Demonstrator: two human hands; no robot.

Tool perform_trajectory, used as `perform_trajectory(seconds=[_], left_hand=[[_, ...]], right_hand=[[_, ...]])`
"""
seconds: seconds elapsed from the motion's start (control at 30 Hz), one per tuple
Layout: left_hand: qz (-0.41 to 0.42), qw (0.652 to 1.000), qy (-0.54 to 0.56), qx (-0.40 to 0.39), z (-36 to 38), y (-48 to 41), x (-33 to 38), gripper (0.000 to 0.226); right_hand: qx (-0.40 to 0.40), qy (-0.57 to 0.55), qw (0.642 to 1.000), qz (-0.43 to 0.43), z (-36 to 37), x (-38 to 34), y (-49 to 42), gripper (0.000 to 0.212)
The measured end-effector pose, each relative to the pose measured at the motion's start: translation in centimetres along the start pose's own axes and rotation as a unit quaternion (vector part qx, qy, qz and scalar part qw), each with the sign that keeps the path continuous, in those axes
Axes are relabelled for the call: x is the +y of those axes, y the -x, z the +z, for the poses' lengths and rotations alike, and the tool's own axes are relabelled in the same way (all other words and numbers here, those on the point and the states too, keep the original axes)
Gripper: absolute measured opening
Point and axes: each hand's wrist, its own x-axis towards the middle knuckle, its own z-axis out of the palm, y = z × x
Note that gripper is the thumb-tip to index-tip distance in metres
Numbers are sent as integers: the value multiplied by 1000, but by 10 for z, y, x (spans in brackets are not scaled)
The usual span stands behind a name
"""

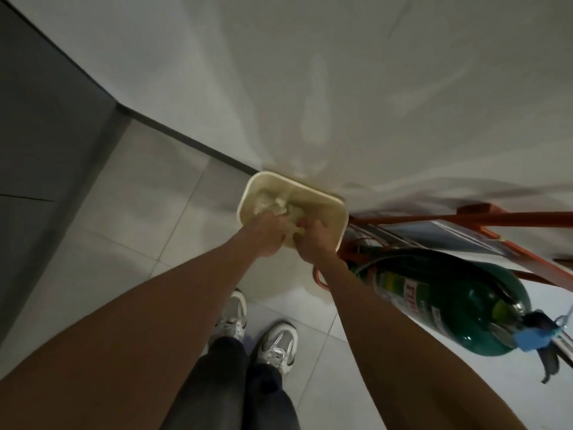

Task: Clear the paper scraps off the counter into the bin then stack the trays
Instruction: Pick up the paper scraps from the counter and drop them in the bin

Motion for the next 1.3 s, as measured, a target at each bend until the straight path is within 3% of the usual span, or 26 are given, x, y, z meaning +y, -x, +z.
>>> perform_trajectory(seconds=[0.13,0.3,0.5,0.73,1.03,1.3], left_hand=[[-10,999,-35,-26,-8,8,7,26],[3,999,-47,26,-59,58,19,29],[-4,988,-42,148,-139,162,37,31],[-76,957,-24,278,-217,365,71,34],[-210,860,73,459,-259,662,125,39],[-311,744,153,571,-208,875,121,39]], right_hand=[[-53,-4,999,0,-12,-8,0,30],[-19,-61,998,-6,-71,-34,39,27],[39,-93,991,-87,-154,-87,126,23],[69,-112,966,-222,-269,-171,287,24],[81,-81,904,-412,-369,-277,530,27],[82,-103,851,-508,-363,-366,683,25]])
